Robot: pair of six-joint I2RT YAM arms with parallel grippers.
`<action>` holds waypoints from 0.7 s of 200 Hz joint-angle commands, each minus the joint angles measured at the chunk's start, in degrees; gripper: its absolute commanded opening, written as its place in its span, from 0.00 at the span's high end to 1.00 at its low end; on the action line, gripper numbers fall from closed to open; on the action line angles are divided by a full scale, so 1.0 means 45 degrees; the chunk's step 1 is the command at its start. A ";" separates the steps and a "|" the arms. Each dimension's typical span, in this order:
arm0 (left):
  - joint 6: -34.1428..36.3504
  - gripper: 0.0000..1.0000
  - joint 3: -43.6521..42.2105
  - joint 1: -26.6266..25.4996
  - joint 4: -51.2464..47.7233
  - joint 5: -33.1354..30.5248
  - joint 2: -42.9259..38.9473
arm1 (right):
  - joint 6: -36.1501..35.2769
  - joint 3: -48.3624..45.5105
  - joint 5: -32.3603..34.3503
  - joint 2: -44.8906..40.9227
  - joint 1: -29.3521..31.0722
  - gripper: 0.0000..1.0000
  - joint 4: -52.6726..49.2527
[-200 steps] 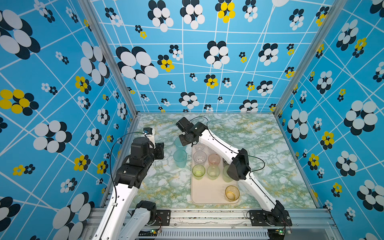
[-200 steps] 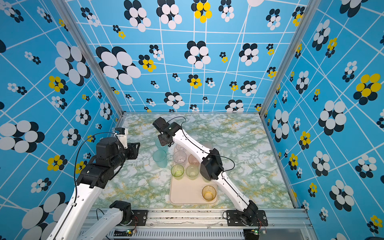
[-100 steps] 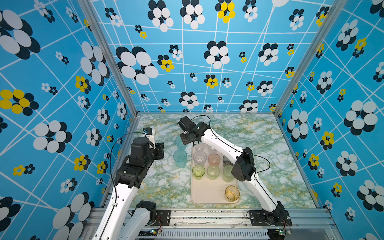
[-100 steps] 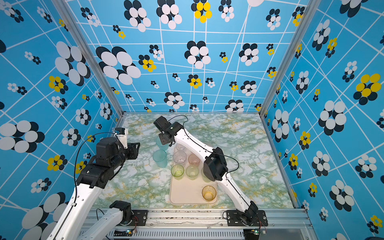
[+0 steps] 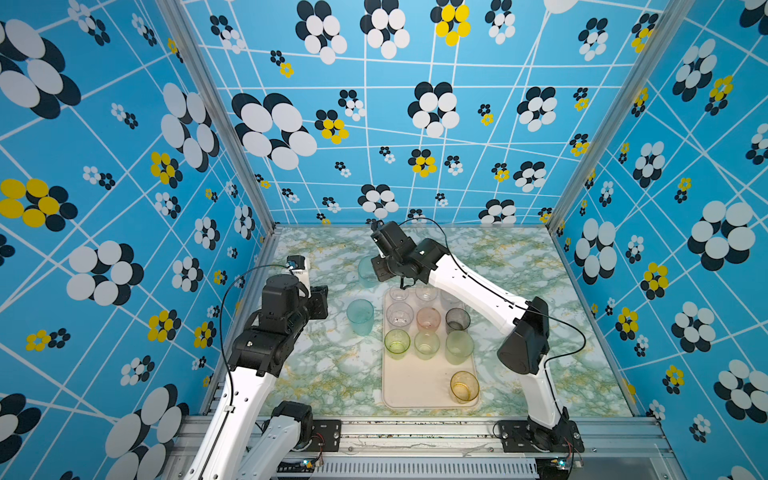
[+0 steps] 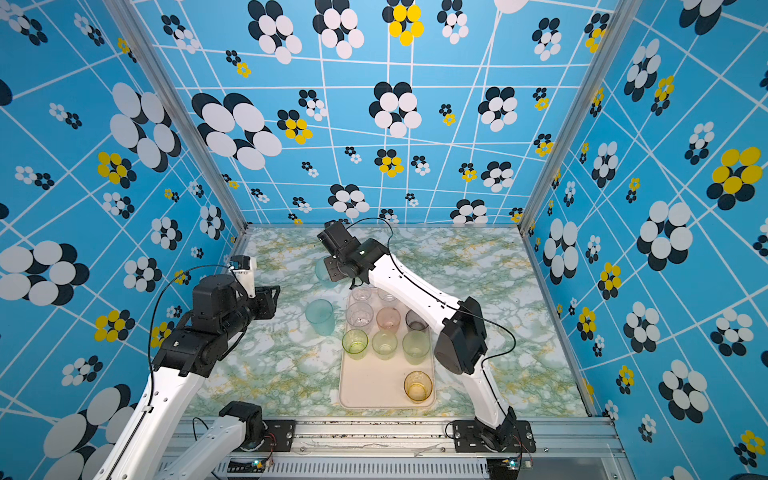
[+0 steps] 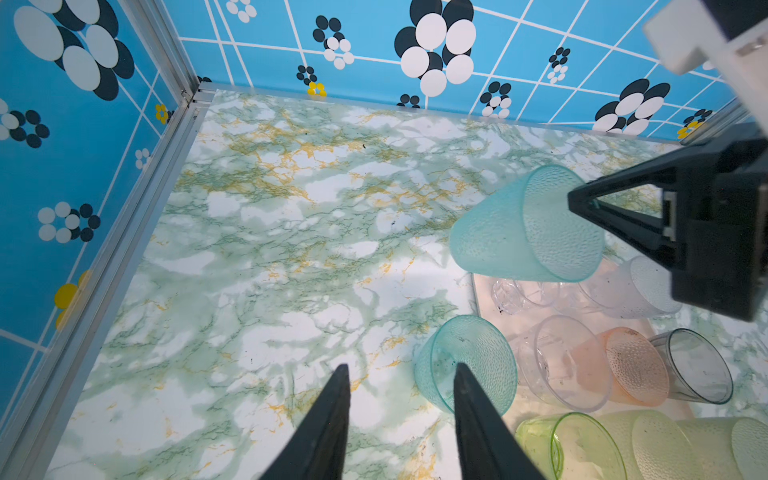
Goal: Place the glasses into the tray
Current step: 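Close the right gripper on the teal tumbler's rim and lift it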
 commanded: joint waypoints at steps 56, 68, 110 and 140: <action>0.0102 0.58 -0.0290 0.0094 -0.0290 0.0279 0.0135 | -0.1193 -0.4308 -0.0278 -0.5400 -0.0088 0.98 0.0505; 0.0044 0.58 -0.0330 0.0108 -0.0351 0.0272 0.0081 | -0.1153 -0.4806 -0.0227 -0.5998 -0.0067 0.98 0.0055; -0.0094 0.58 -0.0312 0.0094 -0.0546 0.0370 -0.0117 | -0.1134 -0.6049 0.0024 -0.7577 0.0618 0.98 -0.1624; -0.0192 0.58 -0.0223 0.0084 -0.0683 0.0529 -0.0178 | -0.1028 -0.6158 0.0382 -0.7864 0.1656 0.98 -0.3183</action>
